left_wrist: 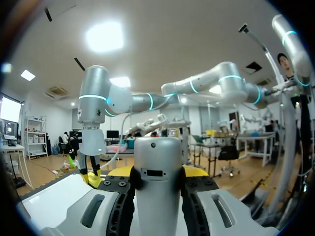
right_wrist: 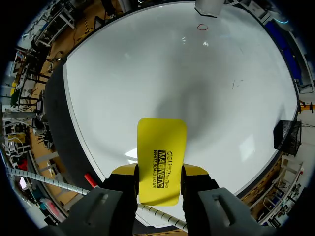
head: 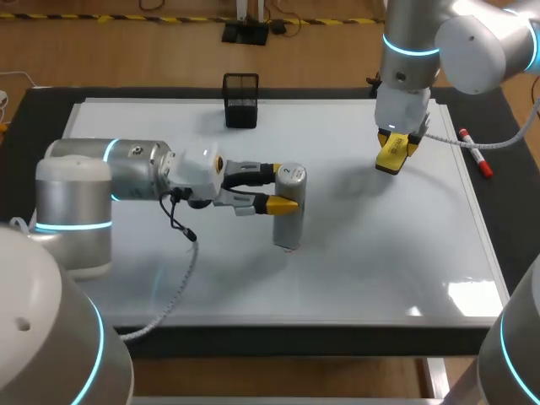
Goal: Pick up the inspection probe, press it on each red-marked spot on the whiteboard one by one, put down the probe, pick up the eraser, and wipe off all the red marks.
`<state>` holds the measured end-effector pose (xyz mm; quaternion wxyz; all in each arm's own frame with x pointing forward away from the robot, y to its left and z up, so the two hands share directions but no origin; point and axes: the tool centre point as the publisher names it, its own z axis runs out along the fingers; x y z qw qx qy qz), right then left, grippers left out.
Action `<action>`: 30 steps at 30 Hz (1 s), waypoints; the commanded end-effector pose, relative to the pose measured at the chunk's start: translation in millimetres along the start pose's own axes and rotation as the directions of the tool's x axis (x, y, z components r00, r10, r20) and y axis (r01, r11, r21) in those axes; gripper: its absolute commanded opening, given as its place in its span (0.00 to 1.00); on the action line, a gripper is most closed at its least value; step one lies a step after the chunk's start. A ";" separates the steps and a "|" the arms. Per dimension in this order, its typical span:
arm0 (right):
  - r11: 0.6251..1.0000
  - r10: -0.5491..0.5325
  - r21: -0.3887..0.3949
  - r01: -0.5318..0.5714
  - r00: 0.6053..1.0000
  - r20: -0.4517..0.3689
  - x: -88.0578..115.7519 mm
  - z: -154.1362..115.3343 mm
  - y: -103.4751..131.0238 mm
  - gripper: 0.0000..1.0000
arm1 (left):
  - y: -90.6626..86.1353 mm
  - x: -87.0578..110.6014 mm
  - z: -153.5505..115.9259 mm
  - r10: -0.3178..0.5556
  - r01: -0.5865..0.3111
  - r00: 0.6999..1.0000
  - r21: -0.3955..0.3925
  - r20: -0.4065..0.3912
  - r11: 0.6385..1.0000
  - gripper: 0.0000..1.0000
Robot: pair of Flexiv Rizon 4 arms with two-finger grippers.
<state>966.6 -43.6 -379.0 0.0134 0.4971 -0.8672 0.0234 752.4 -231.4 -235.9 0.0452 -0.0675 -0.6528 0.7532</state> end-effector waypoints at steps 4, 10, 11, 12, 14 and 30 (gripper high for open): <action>1.000 -0.001 0.002 0.001 1.000 -0.004 -0.1 -0.7 -0.8 0.00 | 11.3 -1.4 7.8 0.003 -0.003 1.000 -0.007 0.016 1.000 0.00; 1.000 -0.001 0.002 0.001 1.000 -0.004 -0.1 -0.7 -0.8 0.00 | 18.6 -3.5 8.6 0.009 -0.009 1.000 0.002 0.026 1.000 0.00; 1.000 -0.001 0.002 0.001 1.000 -0.004 -0.1 -0.7 -0.8 0.00 | 19.9 -4.0 8.5 0.013 -0.013 0.999 0.008 0.032 1.000 0.00; 1.000 -0.001 0.002 0.001 1.000 -0.004 -0.1 -0.7 -0.8 0.00 | 20.3 -4.3 8.3 0.013 -0.013 0.999 0.011 0.036 1.000 0.00; 1.000 -0.001 0.002 0.001 1.000 -0.004 -0.1 -0.7 -0.8 0.00 | 21.3 -5.7 8.7 0.012 -0.013 0.999 0.010 0.038 1.000 0.00; 1.000 -0.001 0.002 0.001 1.000 -0.004 -0.1 -0.7 -0.8 0.00 | 34.3 -11.5 6.5 0.038 -0.038 0.998 -0.013 0.044 0.999 0.00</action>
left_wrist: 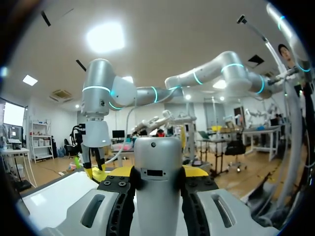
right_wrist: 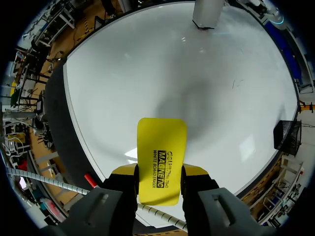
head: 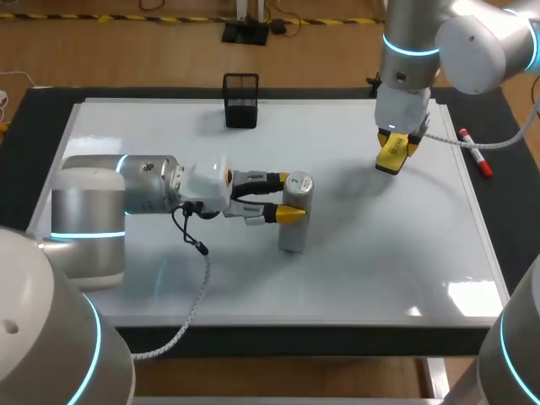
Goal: Pick up the inspection probe, press it on each red-marked spot on the whiteboard one by one, put down the probe, pick up the eraser, and wipe off all the red marks.
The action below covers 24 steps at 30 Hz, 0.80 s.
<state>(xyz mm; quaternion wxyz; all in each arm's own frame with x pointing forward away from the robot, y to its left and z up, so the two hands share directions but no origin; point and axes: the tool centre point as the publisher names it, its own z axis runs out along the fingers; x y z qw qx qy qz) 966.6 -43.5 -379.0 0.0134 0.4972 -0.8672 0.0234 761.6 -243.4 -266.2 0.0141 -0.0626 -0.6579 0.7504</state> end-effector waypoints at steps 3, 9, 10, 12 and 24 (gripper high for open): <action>1.000 -0.001 0.002 0.001 1.000 -0.004 -0.1 -0.7 -0.8 0.00 | 3.5 -1.8 -0.3 -0.002 0.002 1.000 -0.002 -0.004 1.000 0.00; 1.000 -0.001 0.002 0.001 1.000 -0.004 -0.1 -0.7 -0.8 0.00 | 7.9 -2.3 -2.4 -0.003 0.003 1.000 -0.032 -0.006 0.999 0.00; 1.000 -0.001 0.002 0.001 1.000 -0.004 -0.1 -0.7 -0.8 0.00 | 8.0 -2.2 -2.7 0.003 -0.004 1.000 -0.049 -0.006 0.999 0.00; 1.000 -0.001 0.002 0.001 1.000 -0.004 -0.1 -0.7 -0.8 0.00 | 8.1 -2.0 -2.6 0.014 -0.014 1.000 -0.076 -0.008 0.997 0.00; 1.000 -0.001 0.002 0.001 1.000 -0.004 -0.1 -0.7 -0.8 0.00 | 11.0 -1.6 -0.3 0.020 -0.023 0.999 -0.123 -0.025 0.992 0.00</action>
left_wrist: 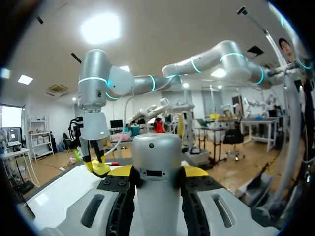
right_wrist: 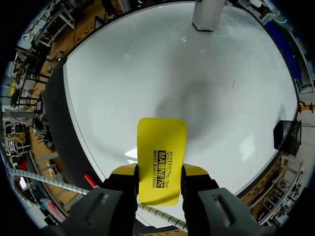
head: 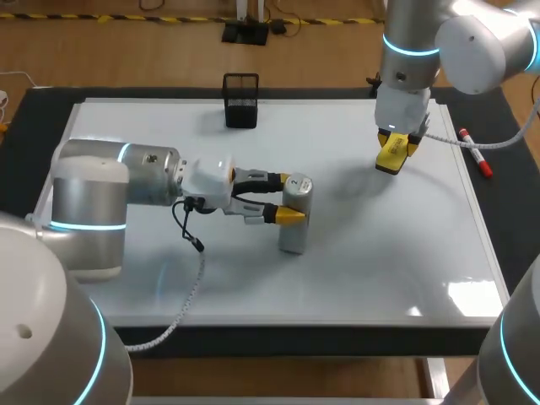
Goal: Pick up the inspection probe, press it on each red-marked spot on the whiteboard one by one, put down the probe, pick up the eraser, and wipe off all the red marks.
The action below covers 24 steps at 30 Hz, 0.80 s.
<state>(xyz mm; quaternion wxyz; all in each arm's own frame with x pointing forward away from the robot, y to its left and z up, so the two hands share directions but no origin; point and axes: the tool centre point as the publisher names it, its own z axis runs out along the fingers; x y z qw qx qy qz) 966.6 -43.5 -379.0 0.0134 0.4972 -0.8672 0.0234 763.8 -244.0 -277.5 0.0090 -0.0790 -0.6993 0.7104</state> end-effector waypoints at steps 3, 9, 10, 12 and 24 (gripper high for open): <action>1.000 -0.001 0.002 0.001 1.000 -0.004 -0.1 -0.8 -0.8 0.00 | 0.3 -0.5 1.0 -0.002 0.002 1.000 -0.012 -0.004 1.000 0.00; 1.000 -0.001 0.002 0.001 1.000 -0.004 -0.1 -0.8 -0.8 0.00 | 1.0 -1.0 0.1 -0.003 0.003 1.000 -0.018 -0.002 1.000 0.00; 1.000 -0.001 0.002 0.001 1.000 -0.004 -0.1 -0.8 -0.8 0.00 | 1.0 -1.1 0.0 -0.003 0.003 1.000 -0.019 -0.002 1.000 0.00; 1.000 -0.001 0.002 0.001 1.000 -0.004 -0.1 -0.8 -0.8 0.00 | 1.0 -1.1 0.0 -0.003 0.003 1.000 -0.021 -0.003 1.000 0.00; 1.000 -0.001 0.002 0.001 1.000 -0.004 -0.1 -0.8 -0.8 0.00 | -7.7 -0.4 0.2 0.000 0.000 1.000 -0.003 -0.010 1.000 0.00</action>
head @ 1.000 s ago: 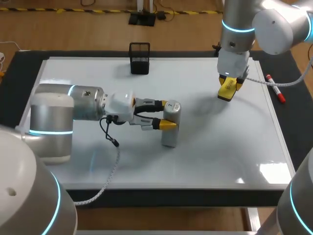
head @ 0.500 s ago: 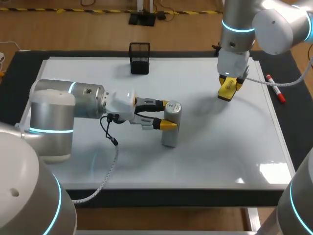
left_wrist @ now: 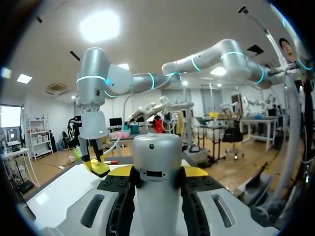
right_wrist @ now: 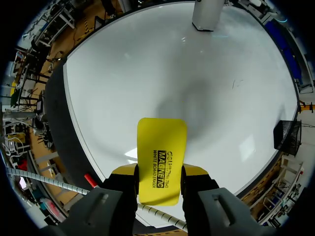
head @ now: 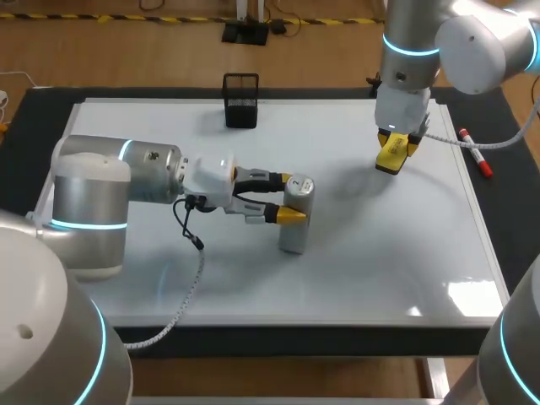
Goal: Pick up the inspection probe, press it on each red-marked spot on the whiteboard one by one, put down the probe, pick up the eraser, and wipe off all the red marks.
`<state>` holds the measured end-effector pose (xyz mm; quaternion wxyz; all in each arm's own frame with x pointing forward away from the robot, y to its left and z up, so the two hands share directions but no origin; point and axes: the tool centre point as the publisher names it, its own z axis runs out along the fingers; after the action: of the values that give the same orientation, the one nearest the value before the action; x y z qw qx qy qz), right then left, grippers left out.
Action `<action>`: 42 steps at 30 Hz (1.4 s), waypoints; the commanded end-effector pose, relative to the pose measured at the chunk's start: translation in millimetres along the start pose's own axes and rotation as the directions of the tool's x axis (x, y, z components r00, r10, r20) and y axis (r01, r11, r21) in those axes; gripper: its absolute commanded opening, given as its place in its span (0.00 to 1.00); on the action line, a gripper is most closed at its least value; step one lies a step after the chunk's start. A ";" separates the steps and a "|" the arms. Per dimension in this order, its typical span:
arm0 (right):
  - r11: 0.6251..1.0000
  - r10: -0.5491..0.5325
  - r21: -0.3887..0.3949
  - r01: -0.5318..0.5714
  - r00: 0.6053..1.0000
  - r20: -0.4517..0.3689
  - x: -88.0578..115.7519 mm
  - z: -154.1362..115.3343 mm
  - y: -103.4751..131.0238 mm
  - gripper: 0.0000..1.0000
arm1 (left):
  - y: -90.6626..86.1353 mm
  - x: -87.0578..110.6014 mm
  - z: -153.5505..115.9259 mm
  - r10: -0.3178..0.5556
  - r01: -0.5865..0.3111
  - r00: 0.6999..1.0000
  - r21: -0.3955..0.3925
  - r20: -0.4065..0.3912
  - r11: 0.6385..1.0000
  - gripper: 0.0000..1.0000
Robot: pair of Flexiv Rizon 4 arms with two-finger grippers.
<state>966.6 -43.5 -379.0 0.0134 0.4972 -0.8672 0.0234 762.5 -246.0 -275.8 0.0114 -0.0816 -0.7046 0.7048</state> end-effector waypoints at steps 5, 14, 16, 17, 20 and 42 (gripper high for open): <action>1.000 -0.001 0.002 0.001 1.000 -0.004 -0.1 -0.7 -0.8 0.00 | -22.3 -8.1 -8.4 0.005 -0.005 1.000 0.054 -0.002 0.999 0.00; 1.000 -0.001 0.002 0.001 1.000 -0.004 -0.1 -0.7 -0.8 0.00 | -44.4 -33.2 -43.2 0.019 -0.025 0.997 0.089 0.069 0.996 0.00; 1.000 -0.001 0.002 0.001 1.000 -0.004 -0.1 -0.7 -0.8 0.00 | -47.3 -41.2 -53.5 0.005 -0.013 0.996 0.084 0.093 0.996 0.00; 1.000 -0.001 0.002 0.001 1.000 -0.004 -0.1 -0.7 -0.8 0.00 | -48.6 -45.6 -59.4 0.000 -0.009 0.995 0.090 0.104 0.996 0.00; 1.000 -0.001 0.002 0.001 1.000 -0.004 -0.1 -0.7 -0.8 0.00 | -51.6 -58.2 -77.2 -0.011 -0.002 0.990 0.094 0.137 0.996 0.00; 1.000 -0.001 0.002 0.001 1.000 -0.004 -0.1 -0.7 -0.8 0.00 | -57.8 -109.6 -204.6 -0.030 -0.001 0.935 0.090 0.353 0.996 0.00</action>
<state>966.6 -43.6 -379.0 0.0134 0.4971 -0.8673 0.0234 897.7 -70.1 -211.4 -0.1024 0.0476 -0.6624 0.7406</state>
